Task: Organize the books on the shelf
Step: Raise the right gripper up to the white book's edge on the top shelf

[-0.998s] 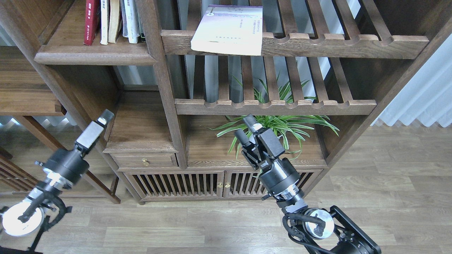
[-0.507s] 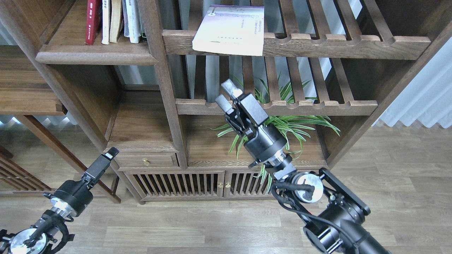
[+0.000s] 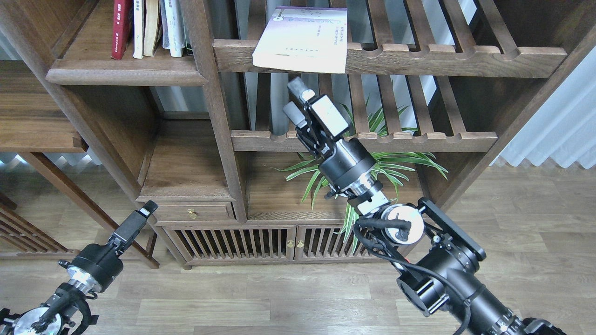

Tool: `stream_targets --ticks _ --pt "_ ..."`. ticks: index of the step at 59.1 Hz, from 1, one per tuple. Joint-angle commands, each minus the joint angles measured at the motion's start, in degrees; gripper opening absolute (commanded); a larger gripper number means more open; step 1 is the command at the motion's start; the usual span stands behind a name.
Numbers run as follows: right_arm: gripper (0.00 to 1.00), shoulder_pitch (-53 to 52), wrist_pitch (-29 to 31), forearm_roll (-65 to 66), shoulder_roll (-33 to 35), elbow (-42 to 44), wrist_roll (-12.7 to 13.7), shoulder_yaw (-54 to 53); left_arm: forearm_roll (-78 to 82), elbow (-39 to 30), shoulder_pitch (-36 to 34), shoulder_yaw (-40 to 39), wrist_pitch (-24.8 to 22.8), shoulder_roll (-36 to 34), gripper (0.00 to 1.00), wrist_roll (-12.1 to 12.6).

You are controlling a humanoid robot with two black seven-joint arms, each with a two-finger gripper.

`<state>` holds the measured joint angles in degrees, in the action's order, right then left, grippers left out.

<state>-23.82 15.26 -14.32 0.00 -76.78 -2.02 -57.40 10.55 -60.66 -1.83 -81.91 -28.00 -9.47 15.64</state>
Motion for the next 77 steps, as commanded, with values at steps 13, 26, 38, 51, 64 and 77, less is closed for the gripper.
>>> stream_targets --ticks 13,26,38,51,64,77 --pt "0.98 -1.49 -0.67 -0.09 0.0 3.13 -0.35 -0.26 -0.01 1.25 -0.46 -0.53 0.0 0.06 1.0 -0.09" --pt "0.98 -3.69 -2.25 -0.09 0.0 3.21 -0.44 -0.7 -0.01 1.25 -0.46 -0.53 0.0 0.06 1.0 -0.09" --pt "0.98 -5.45 -3.57 -0.09 0.0 3.21 -0.44 -0.7 -0.1 1.25 -0.89 -0.09 0.0 0.06 1.0 -0.09" --pt "0.98 -6.94 -4.19 -0.01 0.0 3.74 -0.44 -0.78 -0.1 1.42 -0.81 -0.18 0.0 0.06 1.0 -0.18" --pt "0.98 -7.82 -4.98 -0.01 0.0 4.97 -0.44 -0.78 -0.18 1.42 -0.98 -0.26 0.0 0.06 1.0 -0.35" --pt "0.98 -9.49 -7.35 -0.09 0.0 5.85 -0.44 -1.75 -0.27 1.42 -0.98 -0.26 0.0 0.06 1.0 -0.35"
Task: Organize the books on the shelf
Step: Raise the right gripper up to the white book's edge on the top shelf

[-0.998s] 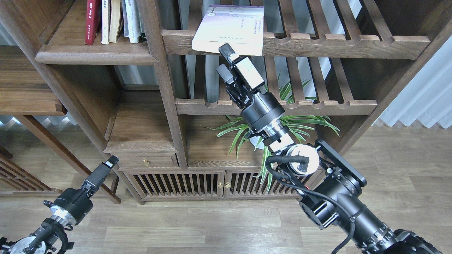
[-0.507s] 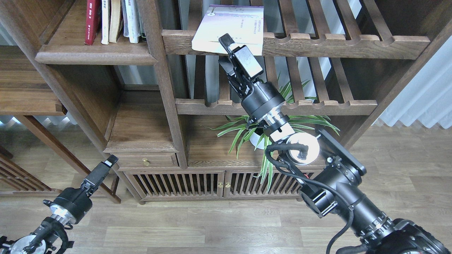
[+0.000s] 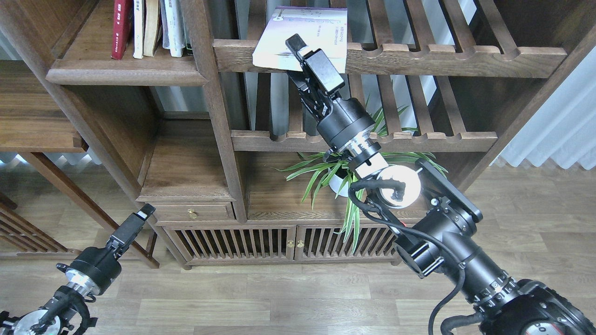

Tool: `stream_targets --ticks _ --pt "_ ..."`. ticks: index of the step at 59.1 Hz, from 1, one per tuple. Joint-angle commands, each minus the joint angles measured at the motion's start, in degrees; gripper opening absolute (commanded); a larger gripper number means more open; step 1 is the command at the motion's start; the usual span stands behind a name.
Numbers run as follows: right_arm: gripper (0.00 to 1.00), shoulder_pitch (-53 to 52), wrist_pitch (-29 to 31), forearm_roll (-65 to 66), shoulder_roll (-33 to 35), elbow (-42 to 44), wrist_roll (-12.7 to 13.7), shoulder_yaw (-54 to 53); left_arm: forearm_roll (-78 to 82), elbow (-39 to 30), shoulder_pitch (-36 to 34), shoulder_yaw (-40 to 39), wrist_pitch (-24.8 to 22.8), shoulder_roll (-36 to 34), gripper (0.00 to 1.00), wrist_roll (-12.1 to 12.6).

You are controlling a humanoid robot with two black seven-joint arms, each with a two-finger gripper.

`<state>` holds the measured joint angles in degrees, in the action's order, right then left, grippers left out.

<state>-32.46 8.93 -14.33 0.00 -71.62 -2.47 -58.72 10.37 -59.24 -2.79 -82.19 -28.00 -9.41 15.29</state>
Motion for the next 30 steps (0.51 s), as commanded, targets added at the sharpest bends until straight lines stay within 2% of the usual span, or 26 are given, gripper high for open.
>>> stream_targets --ticks 1,6,13,18,21,22,23,30 --pt "0.98 -1.12 -1.28 -0.09 0.0 0.95 0.0 -0.43 -0.09 0.0 -0.02 0.01 0.0 0.0 1.0 0.0" --pt "0.97 -1.91 -2.33 0.0 0.0 1.66 -0.08 -0.61 -0.09 0.0 -0.02 -0.08 0.0 0.0 1.0 0.0" --pt "0.87 -2.35 -5.06 -0.09 0.0 1.66 -0.08 -2.01 -0.27 0.0 -0.02 -0.17 0.0 0.0 1.0 0.0" --pt "0.68 -2.35 -5.24 -0.09 0.0 1.66 -0.17 -3.24 -0.27 0.0 -0.02 -0.26 0.0 -0.09 1.0 0.0" --pt "0.61 -2.26 -5.24 -0.09 0.0 1.66 -0.17 -3.95 -0.27 0.0 -0.02 -0.26 0.0 0.0 1.0 0.0" --pt "0.57 -2.17 -5.15 -0.09 0.0 1.57 -0.17 -4.21 -0.27 0.0 -0.02 -0.34 0.0 -0.09 1.0 0.0" --pt "0.48 -2.0 -5.06 -0.09 0.0 1.48 -0.08 -4.39 -0.27 0.0 -0.02 -0.34 0.0 -0.09 1.0 0.0" --pt "0.37 -1.82 -4.89 0.09 0.0 1.22 -0.08 -4.39 -0.27 0.0 -0.11 -0.43 0.0 -0.09 1.0 0.0"
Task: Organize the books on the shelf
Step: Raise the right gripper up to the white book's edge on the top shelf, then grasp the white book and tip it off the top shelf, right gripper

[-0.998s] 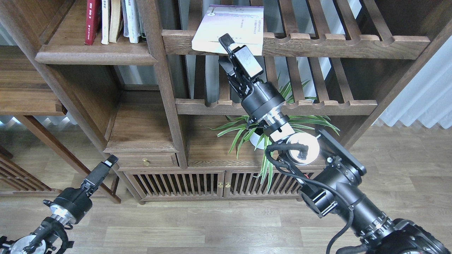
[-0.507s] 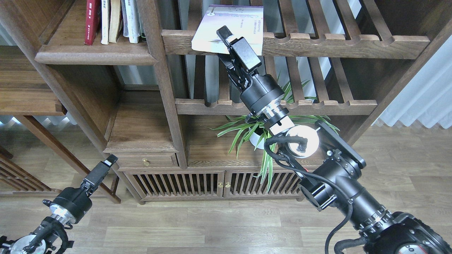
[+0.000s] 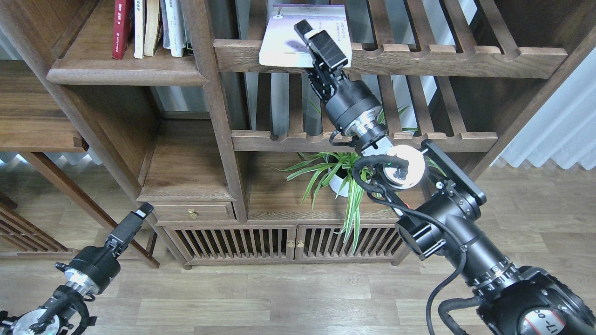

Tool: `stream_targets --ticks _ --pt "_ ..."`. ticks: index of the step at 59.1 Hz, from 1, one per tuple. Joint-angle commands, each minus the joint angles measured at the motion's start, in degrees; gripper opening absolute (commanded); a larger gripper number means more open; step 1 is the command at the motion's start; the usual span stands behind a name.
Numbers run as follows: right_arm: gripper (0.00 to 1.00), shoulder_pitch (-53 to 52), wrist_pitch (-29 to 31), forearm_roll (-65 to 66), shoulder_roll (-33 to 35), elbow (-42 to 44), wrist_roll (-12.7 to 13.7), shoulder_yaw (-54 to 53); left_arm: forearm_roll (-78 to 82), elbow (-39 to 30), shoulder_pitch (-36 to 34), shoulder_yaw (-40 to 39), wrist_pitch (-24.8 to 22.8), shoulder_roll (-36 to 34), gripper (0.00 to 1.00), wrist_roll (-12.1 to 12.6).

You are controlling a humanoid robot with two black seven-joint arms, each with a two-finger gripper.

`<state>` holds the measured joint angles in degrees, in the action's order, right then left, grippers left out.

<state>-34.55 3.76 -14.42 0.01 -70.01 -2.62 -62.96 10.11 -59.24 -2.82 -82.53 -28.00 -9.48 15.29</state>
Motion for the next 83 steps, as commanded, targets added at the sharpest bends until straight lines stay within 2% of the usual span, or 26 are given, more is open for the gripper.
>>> stream_targets --ticks 1,18,24,34,50,73,83 --pt "0.36 0.27 0.19 0.18 -0.01 -0.39 0.07 -0.05 -0.08 0.0 0.01 -0.08 0.0 -0.01 1.0 0.0" --pt "0.16 0.98 2.91 0.36 -0.01 -1.88 0.25 0.56 -0.17 0.0 -0.08 -0.35 0.0 -0.1 1.0 -0.08" --pt "0.13 1.06 4.32 0.27 -0.01 -3.29 0.33 0.56 -0.17 0.0 0.01 -0.35 0.0 -0.1 1.0 -0.08" --pt "0.13 5.19 4.41 0.1 -0.01 -8.12 0.33 -0.23 -0.26 0.09 0.01 -0.52 0.0 -0.1 1.0 -0.35" --pt "0.12 23.2 8.63 0.01 -0.01 -23.41 0.86 0.12 -9.48 -0.79 -0.08 0.79 0.0 1.3 1.0 -0.44" --pt "0.12 36.92 21.89 0.1 -0.01 -25.27 1.47 1.7 -16.69 -0.79 -2.45 2.9 0.0 3.5 1.0 -0.52" --pt "0.13 41.66 24.24 0.1 1.48 -25.97 1.74 5.03 -23.19 -3.34 -4.91 3.52 0.0 6.05 0.99 -0.26"
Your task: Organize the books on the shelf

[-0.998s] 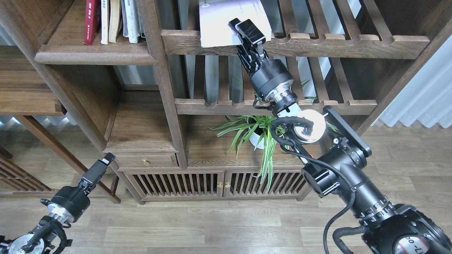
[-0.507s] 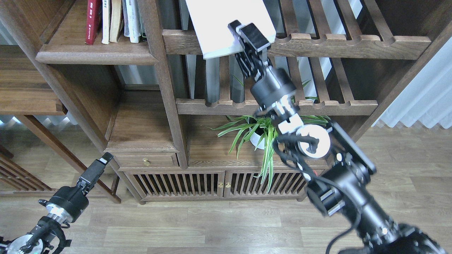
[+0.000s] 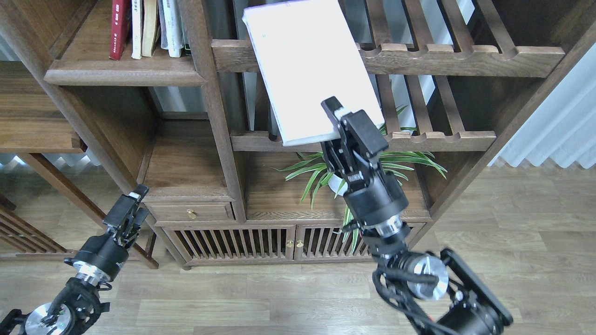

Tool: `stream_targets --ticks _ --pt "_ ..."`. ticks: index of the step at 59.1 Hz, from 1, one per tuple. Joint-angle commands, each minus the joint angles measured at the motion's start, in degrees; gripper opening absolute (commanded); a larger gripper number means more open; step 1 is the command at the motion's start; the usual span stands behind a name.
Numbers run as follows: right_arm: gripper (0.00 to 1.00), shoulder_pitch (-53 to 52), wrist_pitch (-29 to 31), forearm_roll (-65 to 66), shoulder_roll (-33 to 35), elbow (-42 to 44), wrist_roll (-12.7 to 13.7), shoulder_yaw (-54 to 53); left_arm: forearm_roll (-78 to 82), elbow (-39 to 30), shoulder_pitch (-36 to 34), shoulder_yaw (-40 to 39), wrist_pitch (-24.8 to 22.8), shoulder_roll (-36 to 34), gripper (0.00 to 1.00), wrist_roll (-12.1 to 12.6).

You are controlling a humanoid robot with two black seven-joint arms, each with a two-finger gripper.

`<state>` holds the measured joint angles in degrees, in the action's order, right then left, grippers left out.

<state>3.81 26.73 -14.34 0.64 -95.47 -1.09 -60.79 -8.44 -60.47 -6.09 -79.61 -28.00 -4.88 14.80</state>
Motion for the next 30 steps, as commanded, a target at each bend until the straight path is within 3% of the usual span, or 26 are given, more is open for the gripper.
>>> stream_targets --ticks 1,13,19,30 --pt "0.13 3.48 1.27 0.02 0.86 -0.51 0.21 3.22 -5.01 -2.19 -1.73 0.77 0.0 1.45 0.99 0.22" --pt "0.14 5.16 1.27 0.1 2.0 -0.51 0.65 8.58 -13.53 -3.07 -6.56 4.29 0.0 -0.13 0.99 0.22" --pt "0.16 4.72 1.27 0.02 2.79 0.63 4.16 10.61 -18.8 -3.33 -10.6 7.8 0.0 -4.43 0.98 0.22" --pt "0.17 1.47 1.27 -0.6 4.11 6.87 6.19 11.05 -24.61 -7.55 -13.68 15.19 0.0 -13.22 0.98 0.22"
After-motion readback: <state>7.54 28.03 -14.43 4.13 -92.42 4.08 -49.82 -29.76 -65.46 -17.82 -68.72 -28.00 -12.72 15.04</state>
